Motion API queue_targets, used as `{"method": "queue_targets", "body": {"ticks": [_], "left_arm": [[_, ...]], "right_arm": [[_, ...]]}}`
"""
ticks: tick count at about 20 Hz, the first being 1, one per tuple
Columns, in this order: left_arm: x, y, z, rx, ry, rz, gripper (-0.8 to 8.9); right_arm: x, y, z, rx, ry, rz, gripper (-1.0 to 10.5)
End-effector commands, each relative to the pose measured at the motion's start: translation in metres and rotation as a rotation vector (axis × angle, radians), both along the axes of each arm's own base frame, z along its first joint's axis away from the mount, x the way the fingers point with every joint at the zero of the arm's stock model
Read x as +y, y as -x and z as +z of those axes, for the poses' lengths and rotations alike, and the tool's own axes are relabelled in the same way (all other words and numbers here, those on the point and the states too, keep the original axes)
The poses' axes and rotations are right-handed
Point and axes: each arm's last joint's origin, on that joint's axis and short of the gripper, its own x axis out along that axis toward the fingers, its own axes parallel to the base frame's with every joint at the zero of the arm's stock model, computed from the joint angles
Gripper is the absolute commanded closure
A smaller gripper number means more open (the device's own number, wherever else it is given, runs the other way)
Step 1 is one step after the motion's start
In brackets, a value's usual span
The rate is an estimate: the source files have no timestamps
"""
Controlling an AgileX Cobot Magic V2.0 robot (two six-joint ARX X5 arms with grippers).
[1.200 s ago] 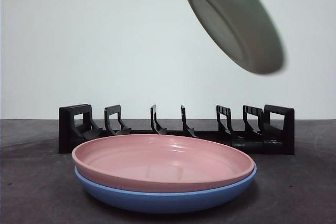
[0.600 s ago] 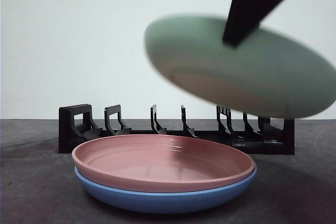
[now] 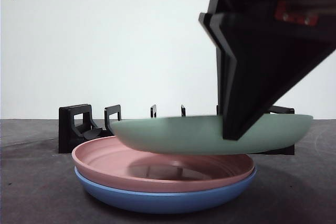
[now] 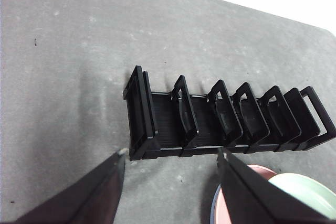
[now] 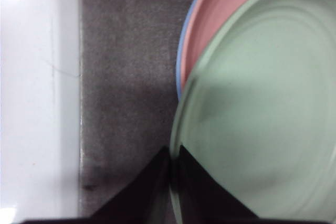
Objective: Place the plate
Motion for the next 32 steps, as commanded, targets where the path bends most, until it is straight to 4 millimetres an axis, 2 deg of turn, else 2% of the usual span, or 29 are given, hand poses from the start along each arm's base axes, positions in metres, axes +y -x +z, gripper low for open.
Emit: {"method": "queue_targets", "body": {"ticks": [1, 8, 21, 25, 28, 32], "left_arm": [[0.0, -0.002, 0.007, -0.027, -0.002, 0.002, 5.33], [0.0, -0.002, 0.007, -0.028, -0.005, 0.001, 5.33], [0.0, -0.002, 0.007, -0.027, -0.004, 0.001, 5.33], [0.0, -0.002, 0.007, -0.027, -0.004, 0.001, 5.33], [0.0, -0.002, 0.007, -0.028, -0.005, 0.001, 5.33], [0.0, -0.002, 0.007, -0.028, -0.005, 0.001, 5.33]], "right_arm": [[0.01, 0.006, 0.0, -0.034, 0.016, 0.083, 9.3], [0.02, 0.014, -0.005, -0.054, 0.025, 0.199, 9.3], [0.023, 0.015, -0.004, -0.023, -0.021, 0.228, 9.3], [0.023, 0.015, -0.004, -0.03, -0.02, 0.225, 8.6], [0.023, 0.014, -0.003, -0.056, -0.011, 0.216, 8.6], [0.026, 0.013, 0.005, -0.082, -0.027, 0.204, 7.5]]}}
